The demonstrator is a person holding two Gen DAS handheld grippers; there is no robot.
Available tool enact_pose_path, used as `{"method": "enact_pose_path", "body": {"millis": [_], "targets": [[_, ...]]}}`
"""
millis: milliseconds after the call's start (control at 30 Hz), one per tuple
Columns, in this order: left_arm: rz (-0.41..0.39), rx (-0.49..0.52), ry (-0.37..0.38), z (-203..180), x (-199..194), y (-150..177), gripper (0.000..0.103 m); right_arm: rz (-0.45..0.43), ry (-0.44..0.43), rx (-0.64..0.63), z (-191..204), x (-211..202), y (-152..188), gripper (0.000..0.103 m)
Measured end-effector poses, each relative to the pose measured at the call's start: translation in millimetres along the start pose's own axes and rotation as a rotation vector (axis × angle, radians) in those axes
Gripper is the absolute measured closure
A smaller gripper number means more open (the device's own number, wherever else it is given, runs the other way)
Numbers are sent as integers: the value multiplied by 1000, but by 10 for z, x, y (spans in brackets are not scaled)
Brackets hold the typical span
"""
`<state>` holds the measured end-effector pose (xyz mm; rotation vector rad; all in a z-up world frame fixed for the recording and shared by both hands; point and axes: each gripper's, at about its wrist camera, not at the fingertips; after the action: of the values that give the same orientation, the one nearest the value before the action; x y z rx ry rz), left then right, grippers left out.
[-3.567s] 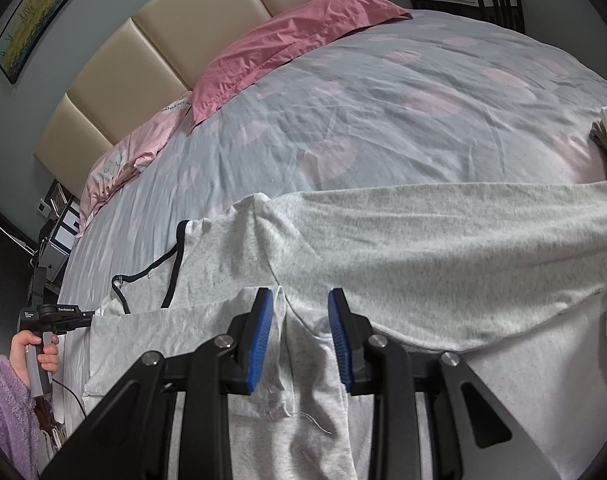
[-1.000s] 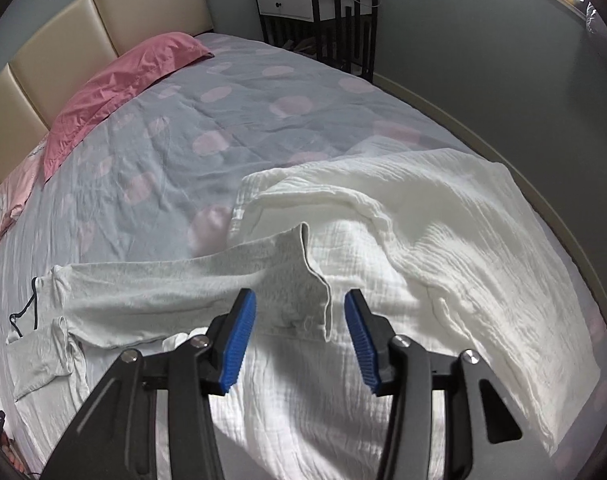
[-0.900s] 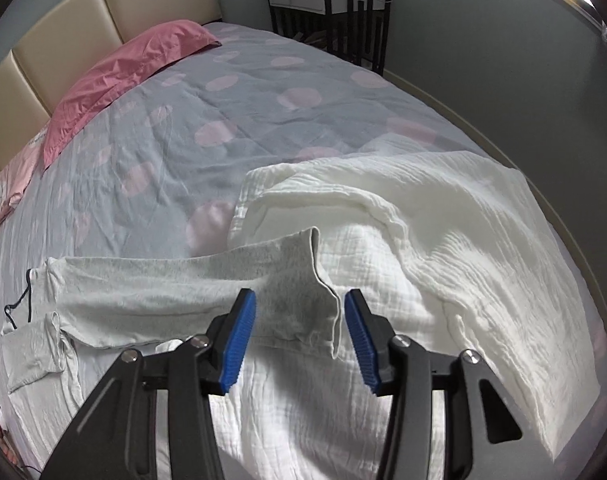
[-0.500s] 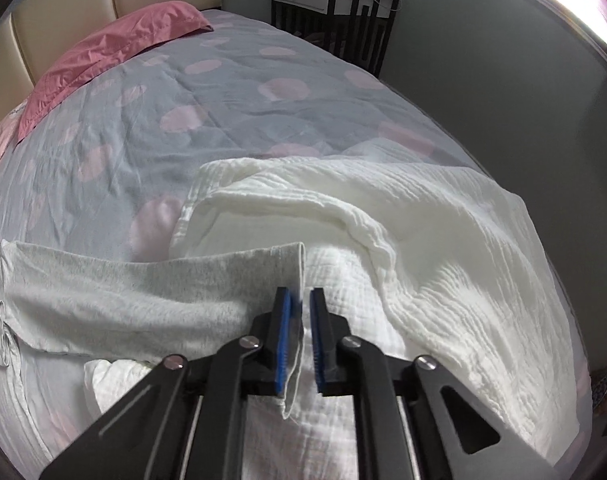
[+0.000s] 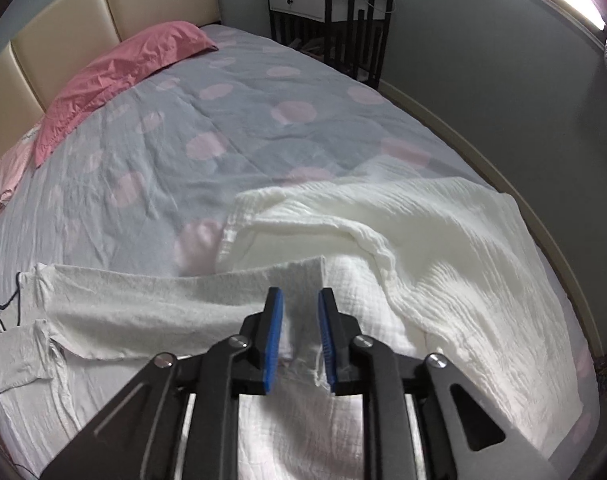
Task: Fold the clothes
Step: 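Move the right tool to the other sleeve cuff and grasp it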
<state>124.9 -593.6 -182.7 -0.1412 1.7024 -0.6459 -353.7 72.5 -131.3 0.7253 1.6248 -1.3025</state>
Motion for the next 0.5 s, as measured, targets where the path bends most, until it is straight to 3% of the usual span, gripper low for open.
{"method": "enact_pose_path", "body": {"millis": [167, 400, 500], "targets": [[20, -35, 10, 20, 34, -29, 73, 44, -3, 41, -176, 203, 176, 85], [41, 31, -28, -182, 147, 45, 73, 54, -68, 85, -287, 455, 143, 83], [43, 49, -37, -245, 166, 65, 73, 45, -59, 45, -219, 522, 167, 85]]}}
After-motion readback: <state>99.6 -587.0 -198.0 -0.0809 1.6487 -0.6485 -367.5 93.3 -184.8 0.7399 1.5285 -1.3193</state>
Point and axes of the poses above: each gripper's, at about its wrist camera, not at the fingertips, and x roughly the way its jaws point, z to its left, y to its underside, and after that the axes turned 9 degrees about -x, right-handed
